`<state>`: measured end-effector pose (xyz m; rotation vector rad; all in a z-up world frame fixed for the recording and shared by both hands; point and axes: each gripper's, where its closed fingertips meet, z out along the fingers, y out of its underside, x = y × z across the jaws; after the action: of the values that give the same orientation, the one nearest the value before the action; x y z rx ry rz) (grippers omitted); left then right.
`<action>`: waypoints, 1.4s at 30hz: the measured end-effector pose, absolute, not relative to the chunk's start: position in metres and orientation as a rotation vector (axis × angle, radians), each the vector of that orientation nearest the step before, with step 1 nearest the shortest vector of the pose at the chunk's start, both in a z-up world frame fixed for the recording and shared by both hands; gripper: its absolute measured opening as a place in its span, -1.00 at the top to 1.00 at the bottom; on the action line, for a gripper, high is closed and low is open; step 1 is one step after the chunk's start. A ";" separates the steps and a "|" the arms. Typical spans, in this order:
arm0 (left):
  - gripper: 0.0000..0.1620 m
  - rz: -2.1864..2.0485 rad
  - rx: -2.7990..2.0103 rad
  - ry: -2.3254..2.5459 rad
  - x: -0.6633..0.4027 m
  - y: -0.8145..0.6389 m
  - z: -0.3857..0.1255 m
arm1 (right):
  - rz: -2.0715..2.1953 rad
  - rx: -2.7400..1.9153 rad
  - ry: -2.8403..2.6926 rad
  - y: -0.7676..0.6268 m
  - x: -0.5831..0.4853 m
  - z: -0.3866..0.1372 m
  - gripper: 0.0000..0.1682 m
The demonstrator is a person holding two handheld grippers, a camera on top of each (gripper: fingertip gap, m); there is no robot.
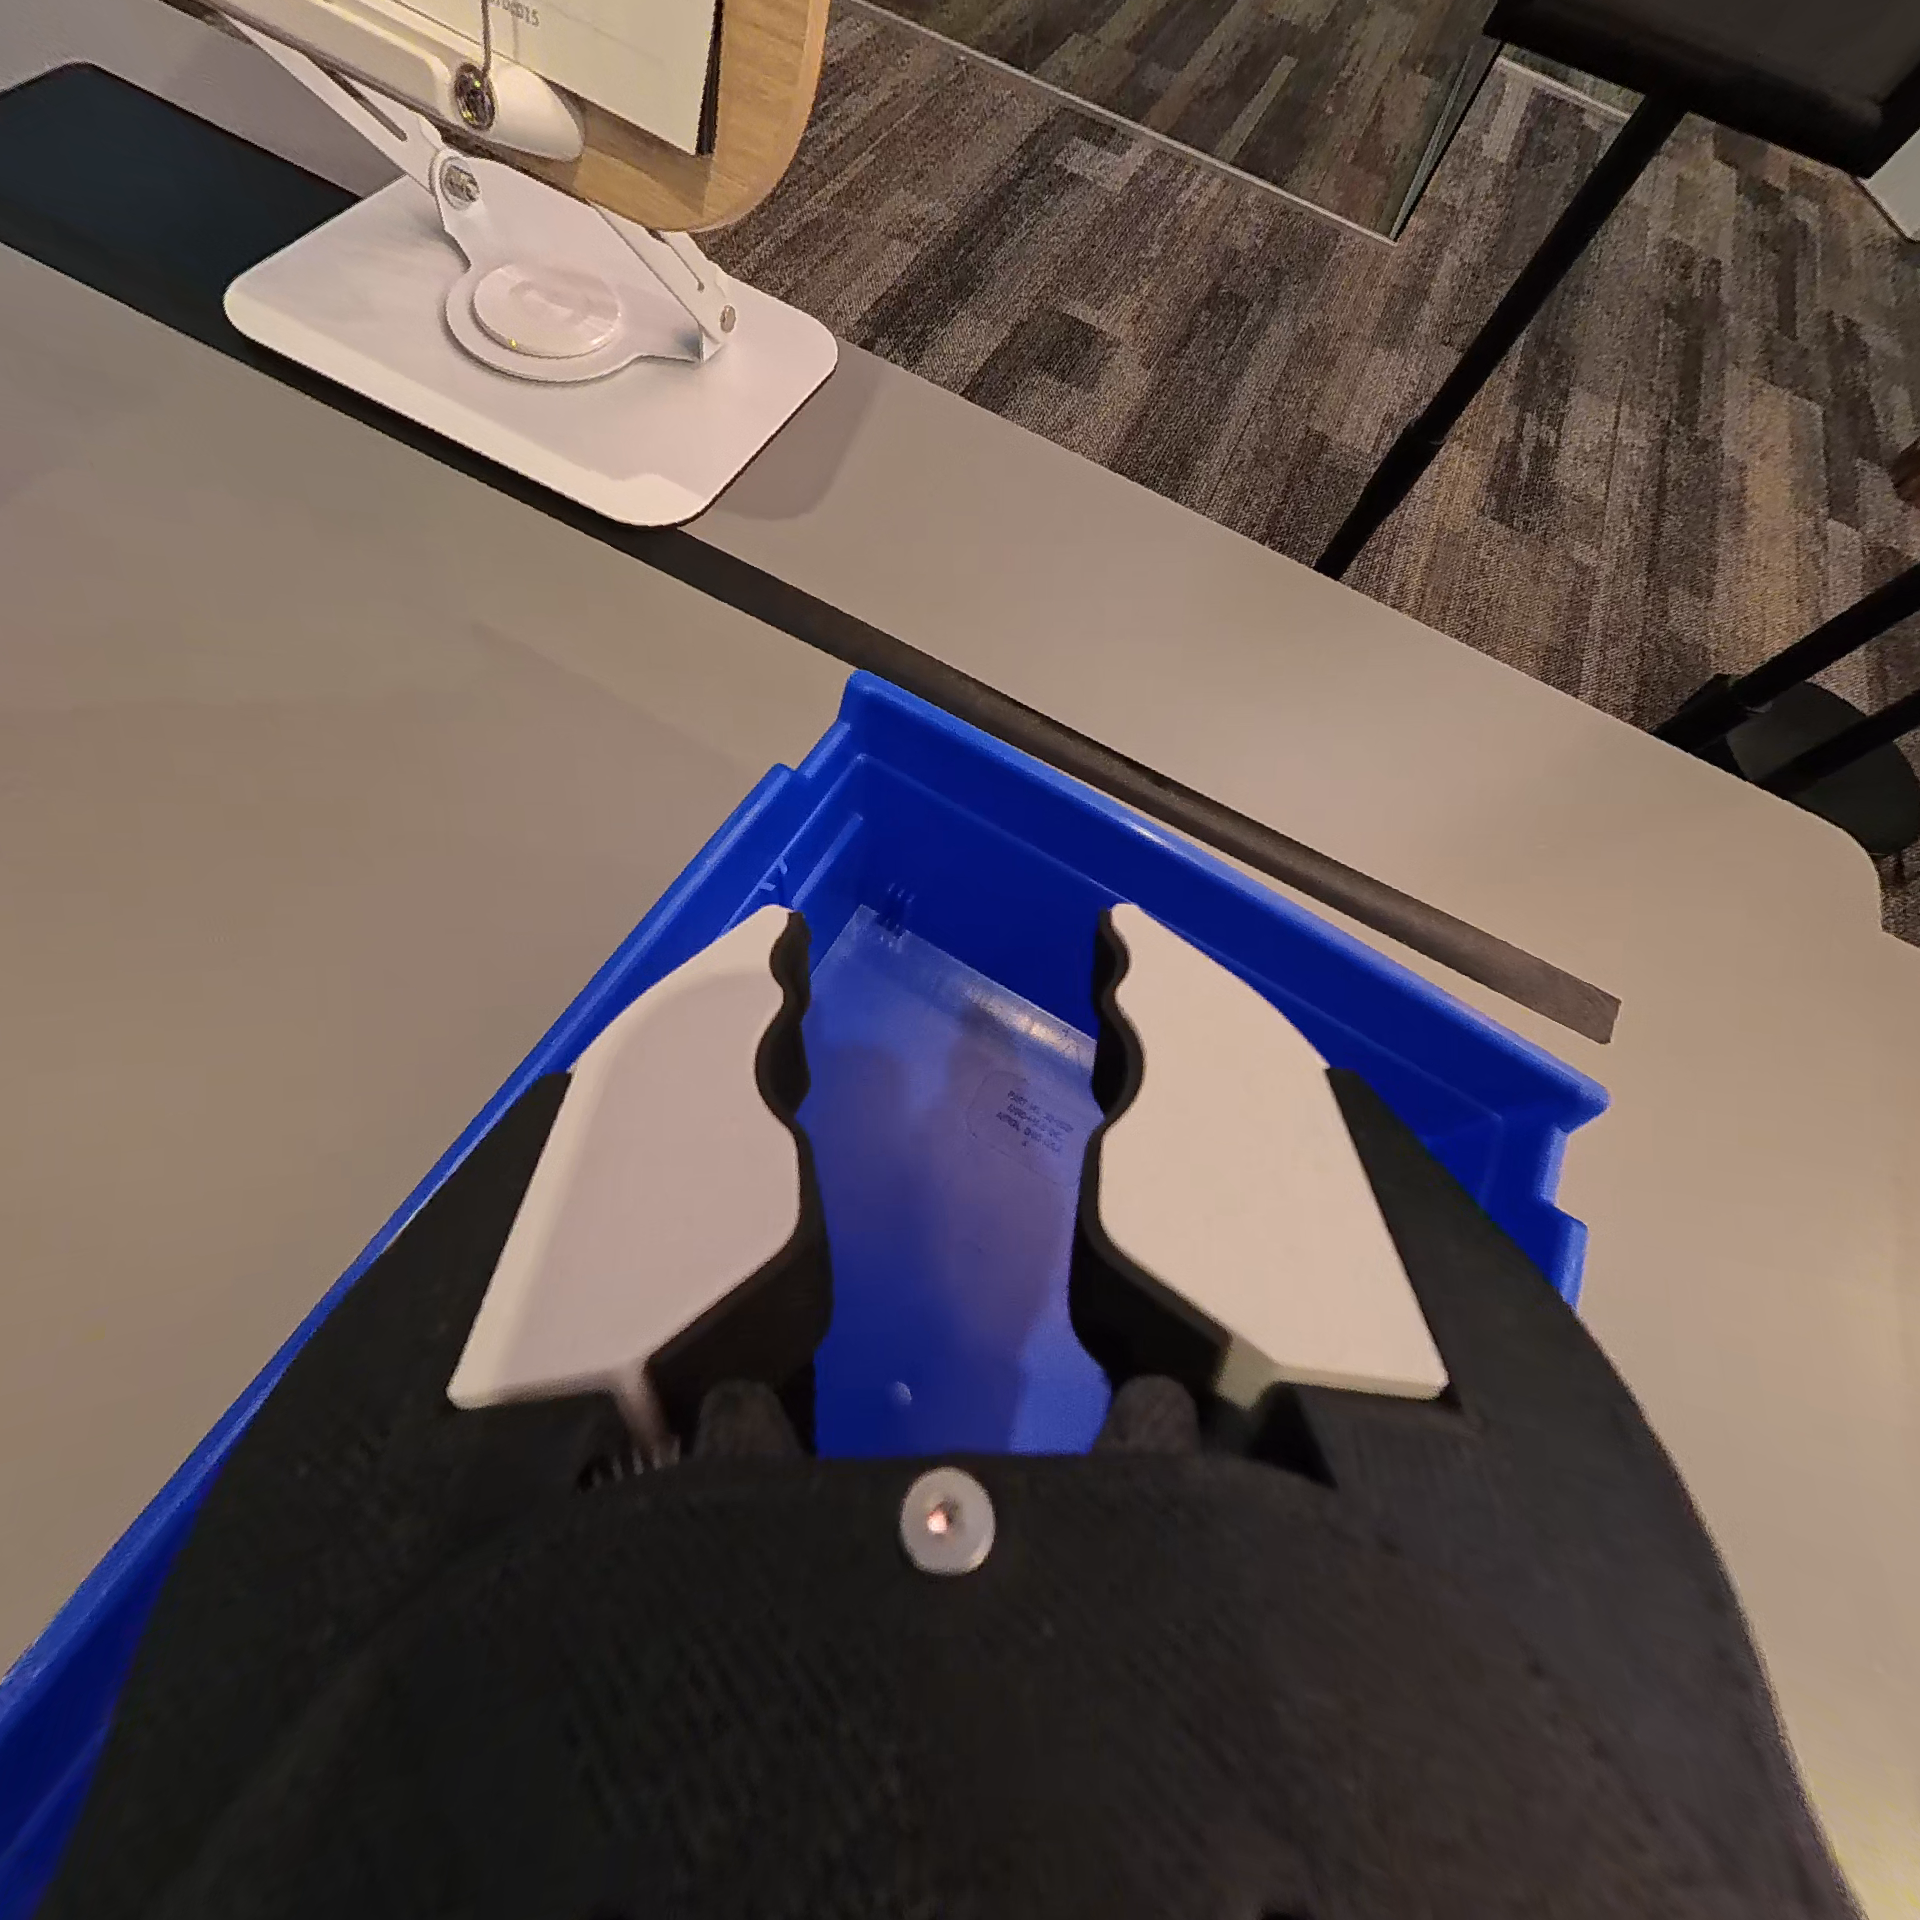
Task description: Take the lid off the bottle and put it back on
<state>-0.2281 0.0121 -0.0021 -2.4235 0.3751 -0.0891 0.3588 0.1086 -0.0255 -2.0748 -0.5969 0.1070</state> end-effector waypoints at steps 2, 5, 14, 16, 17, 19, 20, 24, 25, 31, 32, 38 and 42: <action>0.60 -0.240 -2.457 0.449 -0.202 -0.001 -0.005 | 0.110 -2.075 -0.602 0.108 0.358 -0.026 0.35; 0.27 -0.323 -2.538 0.532 -0.177 -0.010 -0.020 | 0.104 -2.085 -0.618 0.107 0.358 -0.028 0.35; 0.06 -0.131 -2.733 0.553 -0.153 0.001 -0.067 | 0.054 -2.120 -0.653 0.107 0.359 -0.036 0.35; 0.06 -0.085 -2.776 0.583 -0.148 0.001 -0.078 | 0.048 -2.133 -0.657 0.108 0.359 -0.040 0.35; 0.06 -0.057 -2.796 0.601 -0.146 0.001 -0.084 | 0.043 -2.139 -0.660 0.108 0.360 -0.041 0.35; 0.08 0.033 -2.831 0.636 -0.147 0.002 -0.096 | 0.026 -2.150 -0.670 0.108 0.361 -0.044 0.35; 0.08 0.084 -2.842 0.650 -0.149 0.004 -0.101 | 0.015 -2.154 -0.674 0.109 0.361 -0.046 0.35; 0.05 0.093 -2.890 0.641 -0.149 0.006 -0.114 | -0.017 -2.160 -0.688 0.109 0.363 -0.047 0.35; 0.05 0.122 -2.902 0.639 -0.154 0.006 -0.117 | -0.021 -2.160 -0.690 0.109 0.363 -0.047 0.35; 0.03 0.094 -2.931 0.601 -0.166 0.007 -0.122 | -0.022 -2.093 -0.663 0.112 0.361 -0.033 0.36; 0.03 0.083 -2.931 0.599 -0.166 0.007 -0.123 | 0.004 -2.057 -0.646 0.112 0.358 -0.025 0.37; -0.09 0.170 -2.978 0.600 -0.179 0.008 -0.136 | 0.249 -1.794 -0.494 0.103 0.347 0.036 0.35; -0.13 0.216 -3.017 0.609 -0.185 0.007 -0.144 | 0.408 -1.658 -0.446 0.091 0.344 0.068 0.31</action>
<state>-0.1851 0.0067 -0.1438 -3.0175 0.6086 0.2159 0.3436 0.0908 0.0677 -1.6582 -0.4462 0.4075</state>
